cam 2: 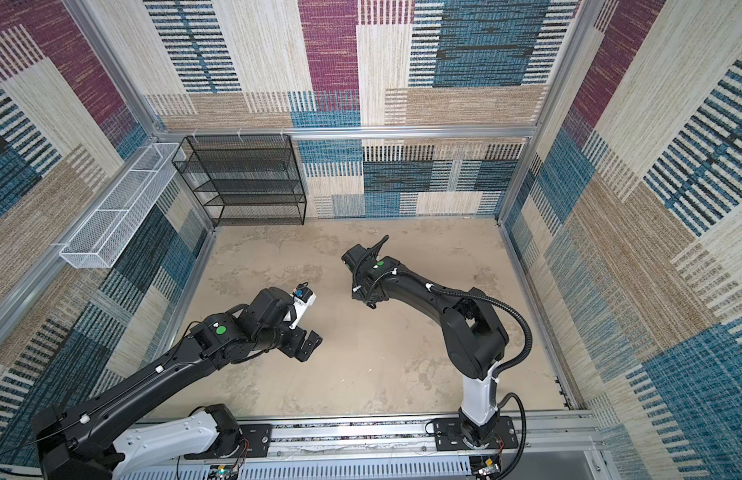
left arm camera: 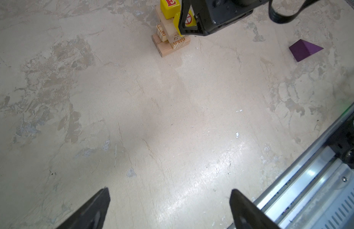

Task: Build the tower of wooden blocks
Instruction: 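Carry the crossed-circle cube over the stack beside the E cube with the right gripper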

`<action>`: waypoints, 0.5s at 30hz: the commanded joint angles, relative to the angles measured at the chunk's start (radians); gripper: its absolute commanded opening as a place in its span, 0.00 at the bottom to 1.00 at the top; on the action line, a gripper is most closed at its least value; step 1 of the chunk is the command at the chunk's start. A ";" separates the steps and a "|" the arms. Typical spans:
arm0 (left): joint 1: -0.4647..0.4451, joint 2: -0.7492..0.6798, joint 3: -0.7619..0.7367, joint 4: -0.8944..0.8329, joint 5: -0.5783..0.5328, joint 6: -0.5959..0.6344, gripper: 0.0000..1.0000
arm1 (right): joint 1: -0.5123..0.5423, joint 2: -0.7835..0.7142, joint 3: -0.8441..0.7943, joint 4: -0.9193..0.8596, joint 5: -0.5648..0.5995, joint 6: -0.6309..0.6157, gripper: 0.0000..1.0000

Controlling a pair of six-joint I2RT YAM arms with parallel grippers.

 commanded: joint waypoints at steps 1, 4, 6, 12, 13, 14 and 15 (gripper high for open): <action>0.000 -0.002 -0.001 0.014 -0.013 0.010 0.99 | -0.004 0.011 0.010 0.001 -0.001 -0.005 0.00; 0.000 -0.004 -0.001 0.012 -0.013 0.010 0.99 | -0.008 0.018 0.009 -0.002 0.000 -0.006 0.00; 0.000 -0.004 -0.002 0.014 -0.014 0.010 0.99 | -0.012 0.018 0.010 -0.002 0.000 -0.005 0.00; 0.000 0.001 -0.001 0.014 -0.010 0.010 0.99 | -0.015 0.021 0.011 -0.001 -0.001 -0.005 0.00; 0.000 0.001 -0.001 0.015 -0.008 0.010 0.99 | -0.015 0.022 0.013 -0.002 -0.003 -0.005 0.00; 0.000 0.003 -0.001 0.014 -0.008 0.010 0.99 | -0.014 0.024 0.015 -0.002 -0.003 -0.004 0.00; 0.000 0.004 -0.001 0.013 -0.008 0.010 0.99 | -0.015 0.024 0.018 -0.003 -0.003 -0.005 0.00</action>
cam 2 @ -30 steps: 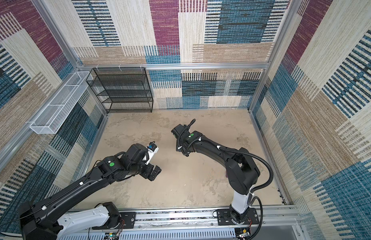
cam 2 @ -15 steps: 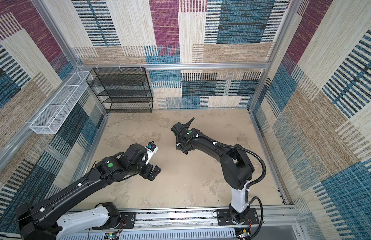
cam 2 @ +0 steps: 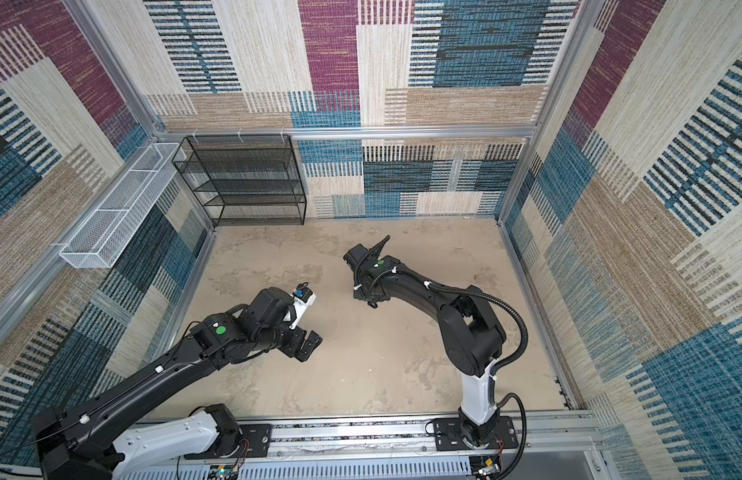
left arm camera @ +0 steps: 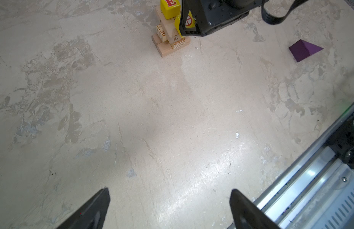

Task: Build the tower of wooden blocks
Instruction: 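Carry the crossed-circle cube over the stack beside the E cube with the right gripper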

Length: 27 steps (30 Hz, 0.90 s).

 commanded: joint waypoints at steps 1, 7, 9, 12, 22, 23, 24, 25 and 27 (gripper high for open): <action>0.000 0.001 -0.001 0.013 -0.008 0.010 0.99 | 0.000 0.004 0.014 0.000 0.001 -0.005 0.01; 0.000 -0.003 -0.001 0.014 -0.010 0.010 0.99 | -0.002 0.019 0.039 -0.010 0.009 -0.010 0.04; 0.000 -0.003 -0.002 0.013 -0.008 0.010 0.99 | -0.002 0.023 0.047 -0.013 0.009 -0.013 0.06; 0.000 -0.004 -0.001 0.013 -0.008 0.010 0.99 | -0.002 0.030 0.057 -0.016 0.013 -0.013 0.08; 0.000 -0.005 -0.002 0.012 -0.008 0.010 0.99 | -0.005 0.044 0.068 -0.025 0.012 -0.017 0.17; 0.001 -0.004 -0.001 0.014 -0.008 0.010 0.99 | -0.006 0.045 0.071 -0.024 0.011 -0.019 0.18; 0.000 -0.004 -0.002 0.013 -0.008 0.010 0.99 | -0.007 0.045 0.072 -0.026 0.009 -0.020 0.20; 0.000 -0.004 -0.002 0.012 -0.008 0.010 0.99 | -0.006 0.046 0.072 -0.026 0.008 -0.022 0.24; 0.000 -0.005 -0.002 0.013 -0.008 0.010 0.99 | -0.008 0.045 0.073 -0.028 0.009 -0.020 0.43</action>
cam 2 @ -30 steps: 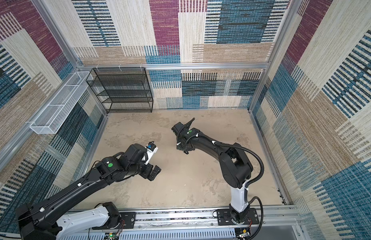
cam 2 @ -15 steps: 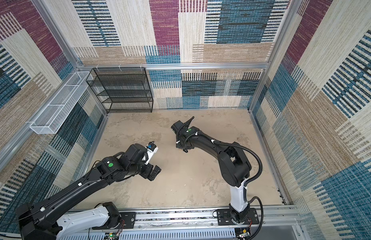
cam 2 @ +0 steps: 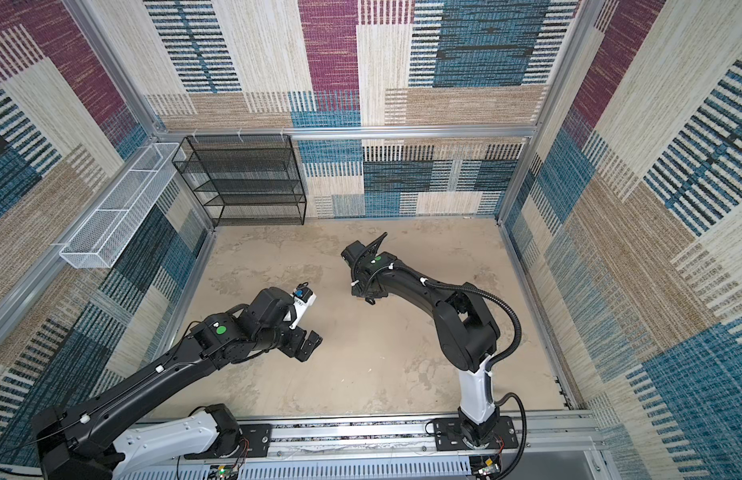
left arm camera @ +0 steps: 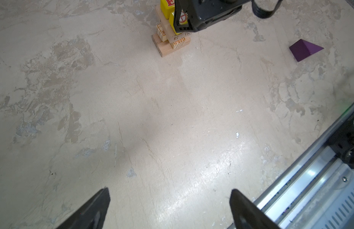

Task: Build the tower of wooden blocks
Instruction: 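Carry the crossed-circle cube over the stack beside the E cube with the right gripper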

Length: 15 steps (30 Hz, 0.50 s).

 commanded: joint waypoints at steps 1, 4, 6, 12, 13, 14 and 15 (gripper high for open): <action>0.000 -0.003 -0.001 0.013 -0.008 0.010 0.99 | -0.001 0.003 0.008 0.000 0.006 -0.009 0.44; 0.000 -0.003 -0.001 0.013 -0.008 0.012 0.99 | -0.003 0.002 0.010 -0.001 0.004 -0.010 0.44; 0.000 -0.002 -0.001 0.013 -0.008 0.012 0.99 | -0.004 0.003 0.012 -0.003 0.007 -0.010 0.44; 0.000 -0.003 -0.003 0.013 -0.010 0.012 0.99 | -0.004 -0.004 0.023 -0.007 0.002 -0.012 0.45; 0.000 -0.002 -0.004 0.014 -0.012 0.012 0.99 | -0.004 -0.009 0.023 -0.008 0.001 -0.013 0.46; 0.000 -0.002 -0.004 0.013 -0.014 0.012 0.99 | -0.004 -0.018 0.024 -0.008 0.000 -0.014 0.49; 0.000 -0.001 -0.004 0.014 -0.016 0.010 0.99 | -0.004 -0.026 0.022 -0.006 0.002 -0.014 0.50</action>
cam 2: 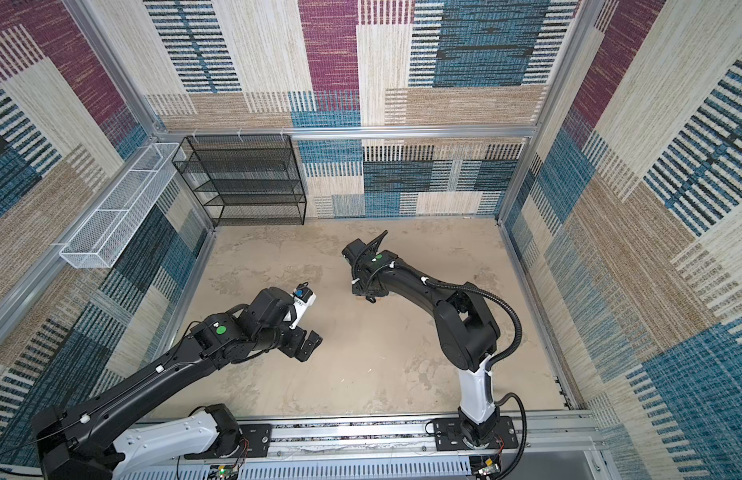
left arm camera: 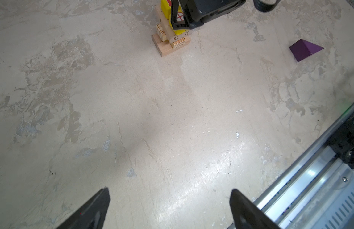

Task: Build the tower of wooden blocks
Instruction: 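Carry the crossed-circle cube over the stack beside the E cube with the right gripper, then lower the crossed-circle cube onto the stack next to the E cube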

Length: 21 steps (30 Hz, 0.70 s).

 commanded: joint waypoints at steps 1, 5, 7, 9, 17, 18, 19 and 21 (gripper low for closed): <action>0.000 -0.001 -0.005 0.014 -0.018 0.010 0.99 | 0.000 -0.034 0.003 0.003 0.005 -0.002 0.51; 0.000 0.000 -0.002 0.014 -0.037 0.013 0.99 | 0.000 -0.090 -0.013 0.001 0.014 -0.016 0.55; 0.000 0.001 -0.001 0.013 -0.050 0.015 0.99 | 0.001 -0.129 -0.038 0.017 0.018 -0.036 0.55; 0.000 -0.003 0.000 0.013 -0.060 0.015 0.99 | 0.004 -0.176 -0.080 0.056 0.010 -0.086 0.54; 0.002 0.006 -0.006 0.015 -0.084 0.010 0.98 | 0.022 -0.319 -0.266 0.194 -0.056 -0.190 0.38; 0.002 0.011 -0.005 0.014 -0.083 0.010 0.98 | 0.025 -0.326 -0.285 0.205 -0.069 -0.189 0.34; 0.002 0.016 -0.005 0.014 -0.081 0.011 0.98 | 0.029 -0.329 -0.298 0.212 -0.077 -0.186 0.31; 0.002 0.022 -0.001 0.014 -0.078 0.011 0.97 | 0.033 -0.327 -0.314 0.219 -0.087 -0.172 0.25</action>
